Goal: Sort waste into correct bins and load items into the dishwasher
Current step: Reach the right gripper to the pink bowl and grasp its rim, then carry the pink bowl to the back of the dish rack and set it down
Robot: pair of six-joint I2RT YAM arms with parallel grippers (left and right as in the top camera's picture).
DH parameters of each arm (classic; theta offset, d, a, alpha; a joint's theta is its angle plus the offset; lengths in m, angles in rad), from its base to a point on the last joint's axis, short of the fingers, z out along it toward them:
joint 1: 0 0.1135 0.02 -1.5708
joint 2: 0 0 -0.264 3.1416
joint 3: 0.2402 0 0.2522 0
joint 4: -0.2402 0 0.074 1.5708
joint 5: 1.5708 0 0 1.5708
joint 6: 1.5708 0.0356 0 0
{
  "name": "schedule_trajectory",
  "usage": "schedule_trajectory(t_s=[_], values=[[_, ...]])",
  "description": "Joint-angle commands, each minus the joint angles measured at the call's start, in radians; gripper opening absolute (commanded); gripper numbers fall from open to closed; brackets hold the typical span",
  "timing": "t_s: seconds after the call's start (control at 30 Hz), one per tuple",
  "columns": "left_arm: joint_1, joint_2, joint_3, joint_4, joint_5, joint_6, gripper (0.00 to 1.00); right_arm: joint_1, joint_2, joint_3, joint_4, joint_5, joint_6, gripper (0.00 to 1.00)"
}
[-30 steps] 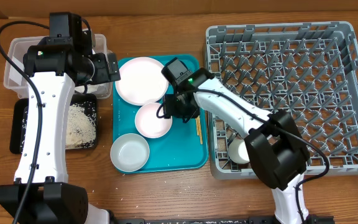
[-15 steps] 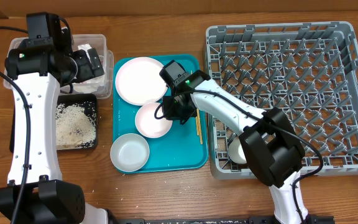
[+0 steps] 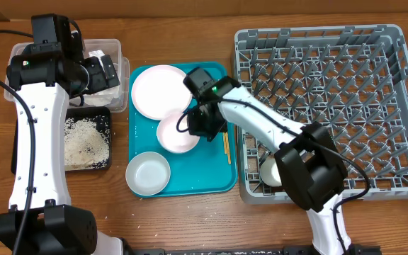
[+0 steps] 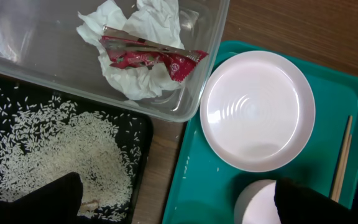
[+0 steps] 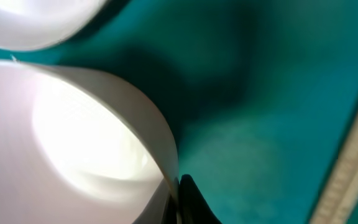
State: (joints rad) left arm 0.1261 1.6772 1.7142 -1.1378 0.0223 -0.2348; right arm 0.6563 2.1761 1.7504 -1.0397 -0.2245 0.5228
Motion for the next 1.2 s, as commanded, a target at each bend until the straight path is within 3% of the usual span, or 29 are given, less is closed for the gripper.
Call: schedule_trajectory(t_s=[0.0, 0.23, 0.4, 0.57, 0.67, 0.83, 1.03, 1.17], values=[[-0.002, -0.010, 0.016, -0.003, -0.004, -0.016, 1.00, -0.060, -0.042, 0.136, -0.077, 0.064, -0.001, 0.04], [-0.002, -0.010, 0.016, -0.003, -0.004, -0.016, 1.00, -0.169, -0.107, 0.342, -0.241, 0.211, -0.034, 0.04], [-0.002, -0.010, 0.016, -0.003, -0.004, -0.016, 1.00, -0.227, -0.141, 0.467, -0.282, 0.438, -0.034, 0.04], [-0.002, -0.010, 0.016, -0.003, -0.004, -0.016, 1.00, -0.236, -0.151, 0.528, -0.316, 0.980, -0.103, 0.04], [-0.002, -0.010, 0.016, -0.003, -0.004, -0.016, 1.00, -0.238, -0.145, 0.525, -0.315, 1.178, -0.109, 0.04], [-0.002, -0.010, 0.016, -0.003, -0.004, -0.016, 1.00, -0.268, -0.097, 0.510, -0.222, 1.246, -0.232, 0.04], [-0.002, -0.010, 0.016, -0.003, -0.004, -0.016, 1.00, -0.288, 0.013, 0.492, -0.008, 1.452, -0.505, 0.05], [-0.002, -0.010, 0.016, -0.003, -0.004, -0.016, 1.00, -0.305, 0.078, 0.492, 0.067, 1.451, -0.612, 0.06]])
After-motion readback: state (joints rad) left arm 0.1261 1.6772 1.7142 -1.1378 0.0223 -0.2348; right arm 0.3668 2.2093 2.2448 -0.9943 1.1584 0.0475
